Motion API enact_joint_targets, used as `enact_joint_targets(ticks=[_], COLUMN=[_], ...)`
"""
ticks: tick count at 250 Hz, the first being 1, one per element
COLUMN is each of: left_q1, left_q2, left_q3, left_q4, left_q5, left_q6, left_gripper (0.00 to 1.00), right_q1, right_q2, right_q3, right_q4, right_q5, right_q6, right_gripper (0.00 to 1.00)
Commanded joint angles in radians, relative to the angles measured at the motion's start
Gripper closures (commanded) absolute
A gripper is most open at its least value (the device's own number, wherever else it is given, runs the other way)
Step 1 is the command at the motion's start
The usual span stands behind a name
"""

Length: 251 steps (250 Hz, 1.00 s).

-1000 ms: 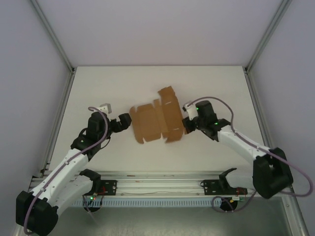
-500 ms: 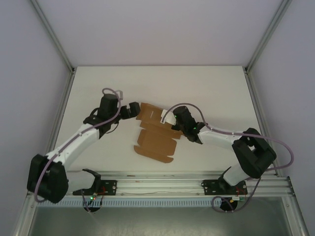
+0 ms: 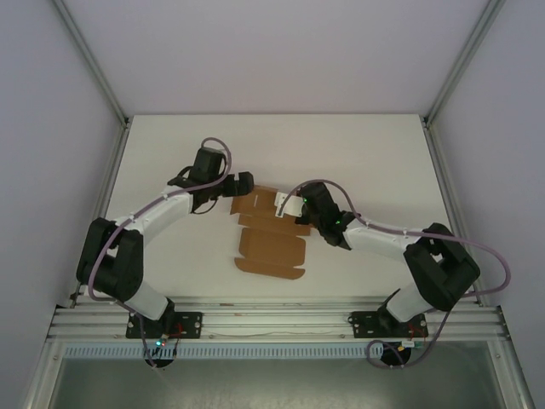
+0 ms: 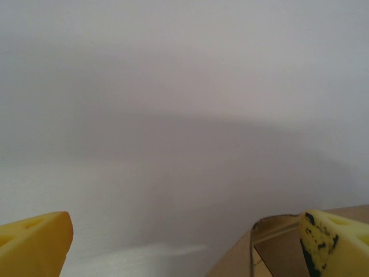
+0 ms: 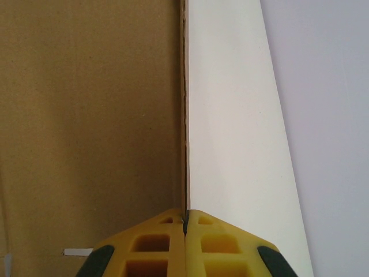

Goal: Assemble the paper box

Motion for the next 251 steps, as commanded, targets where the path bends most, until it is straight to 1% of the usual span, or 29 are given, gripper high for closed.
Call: enact_joint_targets(ticks=[1,38,83,108,145,167,181,208,251], left_q1=[0.001,-0.019,-0.064,-0.071,-0.096,-0.102,-0.103,-0.102,-0.089], left_q2=[-0.021,-0.007,0.014,0.023,0.023,0.016,0.0,-0.069,-0.224], left_q3=[-0.033,-0.05,-0.045,-0.041,-0.06,-0.082,-0.094,-0.143,-0.257], left_q4=[0.02,0.044,0.092,0.135,0.224,0.266,0.252,0.205,0.107], left_q5=[0.067,0.074,0.079,0.076,0.031,0.034,0.028,-0.017,-0.124], left_q6=[0.042,0.06,0.063,0.025,-0.05,-0.075,-0.08,-0.06,-0.057], left_gripper=[0.0,0.0,0.0,0.0,0.0,0.0,0.0,0.0,0.0], right_q1=[0.004,0.004,0.005,0.005,0.004,0.004,0.004,0.002,-0.016], right_q2=[-0.048,-0.077,-0.084,-0.075,-0.071,-0.067,-0.068,-0.073,-0.089], right_q3=[-0.002,-0.001,0.002,-0.001,-0.01,-0.008,-0.007,-0.009,-0.007], right_q4=[0.008,-0.001,-0.017,-0.014,0.003,0.023,0.023,0.01,-0.035], right_q5=[-0.017,-0.054,-0.103,-0.106,-0.137,-0.121,-0.099,-0.065,-0.055], right_q6=[0.016,0.057,0.077,0.079,0.108,0.118,0.117,0.097,0.096], right_gripper=[1.0,1.0,1.0,1.0,1.0,1.0,1.0,1.0,1.0])
